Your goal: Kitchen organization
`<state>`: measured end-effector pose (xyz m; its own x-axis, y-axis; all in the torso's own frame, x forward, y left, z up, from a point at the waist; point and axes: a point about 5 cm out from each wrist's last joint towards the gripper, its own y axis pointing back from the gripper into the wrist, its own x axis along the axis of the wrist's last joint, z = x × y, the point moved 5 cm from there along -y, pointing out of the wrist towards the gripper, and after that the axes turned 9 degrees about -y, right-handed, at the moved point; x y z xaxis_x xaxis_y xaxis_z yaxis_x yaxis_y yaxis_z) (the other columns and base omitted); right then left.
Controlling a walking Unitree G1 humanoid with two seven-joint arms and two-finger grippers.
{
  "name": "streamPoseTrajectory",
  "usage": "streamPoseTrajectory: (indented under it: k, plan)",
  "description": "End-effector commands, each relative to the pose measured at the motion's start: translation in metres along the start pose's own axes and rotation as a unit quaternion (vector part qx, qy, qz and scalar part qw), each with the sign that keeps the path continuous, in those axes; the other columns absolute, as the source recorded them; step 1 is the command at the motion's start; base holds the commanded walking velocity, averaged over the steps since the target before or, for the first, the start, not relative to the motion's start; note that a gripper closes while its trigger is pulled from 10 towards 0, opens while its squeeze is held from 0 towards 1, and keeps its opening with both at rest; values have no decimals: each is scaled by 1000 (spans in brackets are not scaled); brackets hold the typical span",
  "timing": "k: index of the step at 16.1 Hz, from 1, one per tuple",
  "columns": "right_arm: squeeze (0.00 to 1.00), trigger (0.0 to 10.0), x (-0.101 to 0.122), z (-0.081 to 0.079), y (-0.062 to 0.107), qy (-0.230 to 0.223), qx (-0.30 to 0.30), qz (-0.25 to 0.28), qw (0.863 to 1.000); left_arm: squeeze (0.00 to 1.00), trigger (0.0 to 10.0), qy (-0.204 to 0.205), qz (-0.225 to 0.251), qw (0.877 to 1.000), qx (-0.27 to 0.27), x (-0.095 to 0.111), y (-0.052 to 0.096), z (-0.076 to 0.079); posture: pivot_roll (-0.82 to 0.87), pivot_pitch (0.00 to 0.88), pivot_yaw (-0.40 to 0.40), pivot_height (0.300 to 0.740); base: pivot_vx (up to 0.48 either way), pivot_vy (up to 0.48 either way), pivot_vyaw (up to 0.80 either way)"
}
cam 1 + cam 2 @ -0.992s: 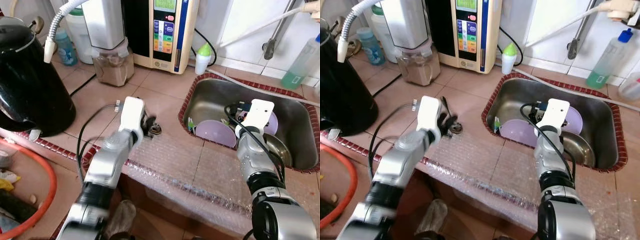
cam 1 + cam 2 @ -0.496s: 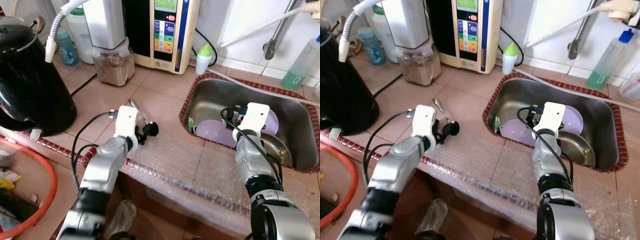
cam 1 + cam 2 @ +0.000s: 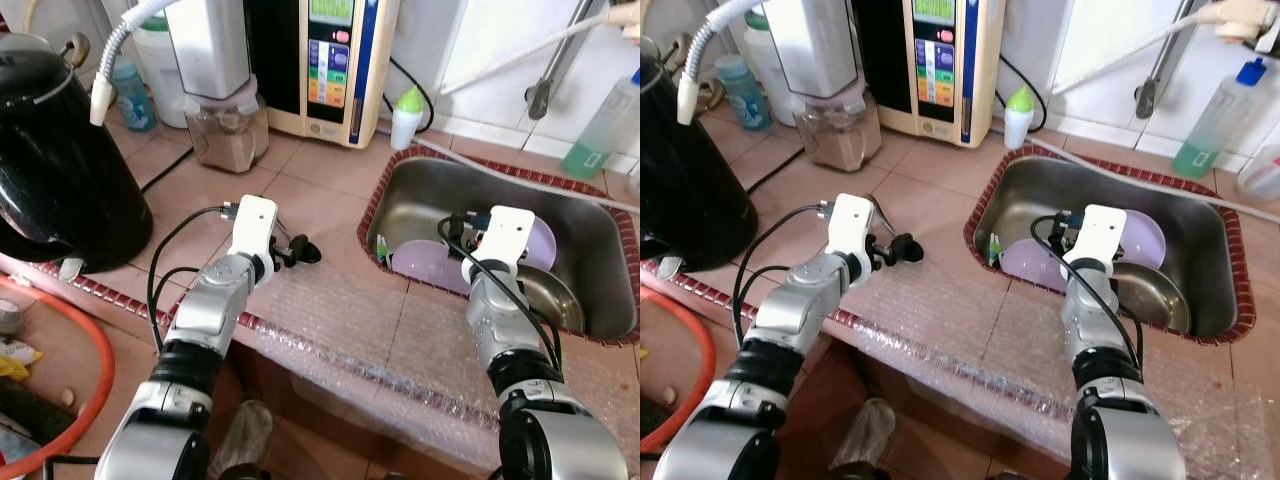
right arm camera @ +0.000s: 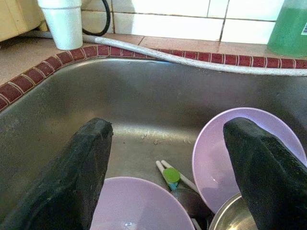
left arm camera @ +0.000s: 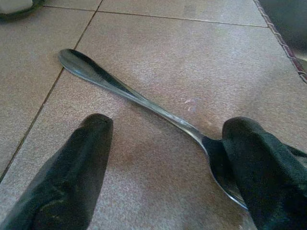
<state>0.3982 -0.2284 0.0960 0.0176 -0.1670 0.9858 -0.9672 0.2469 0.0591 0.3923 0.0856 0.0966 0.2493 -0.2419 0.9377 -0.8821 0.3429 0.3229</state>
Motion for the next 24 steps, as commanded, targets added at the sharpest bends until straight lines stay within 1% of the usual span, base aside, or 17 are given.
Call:
streamPoseTrajectory:
  k: [1,2,3,4,5,6,10,13,14,16,17,20,24]
  plan:
    - [0,10000,4,-1,-1,2,1,7,1000,1000,10000,0,-2,1000,0,1,-3,0,3,0,31,740,0,0,0]
    - [0,10000,3,-1,-1,1,1,7,1000,1000,10000,1,-10,1000,-8,-2,-5,3,2,0,32,740,0,0,0]
    - [0,10000,3,-2,-1,2,1,6,1000,0,10000,2,-19,1000,-24,-7,-8,9,3,0,31,740,0,0,0]
    - [0,10000,3,-2,0,1,1,6,1000,0,10000,3,-23,999,-38,-10,-10,14,2,0,31,740,0,0,0]
    - [0,10000,3,-2,0,1,1,6,1000,0,6784,5,-26,999,-44,-12,-12,17,2,1,33,740,0,0,0]
    - [0,10000,3,-2,0,1,1,6,1000,0,0,3,-25,998,-50,-13,-15,19,-1,1,33,740,0,0,0]
    - [0,10000,4,-2,-1,0,0,9,1000,0,0,-8,-33,997,-70,-17,-17,24,-6,2,36,740,0,0,0]
    - [0,10000,5,1,-1,1,-4,10,1000,0,0,-18,-24,995,-96,-18,-16,28,-11,0,39,740,0,0,0]
    - [0,10000,5,2,-1,1,-5,11,1000,0,0,-23,-14,994,-101,-17,-16,26,-13,0,41,740,0,0,0]
    - [0,10000,6,2,-1,1,-6,12,1000,0,0,-20,0,995,-98,-12,-17,20,-10,0,39,740,0,0,0]
    - [0,10000,6,1,-1,1,-6,11,1000,0,0,-32,-1,995,-93,-14,-16,17,-10,0,39,740,0,0,0]
    - [0,10000,6,0,-2,2,-2,11,1000,0,0,-25,15,994,-103,-9,-16,18,-6,0,32,740,0,0,0]
    - [0,10000,7,-1,-2,4,0,10,1000,0,0,-43,32,991,-119,-6,-15,17,-8,0,29,740,0,0,0]
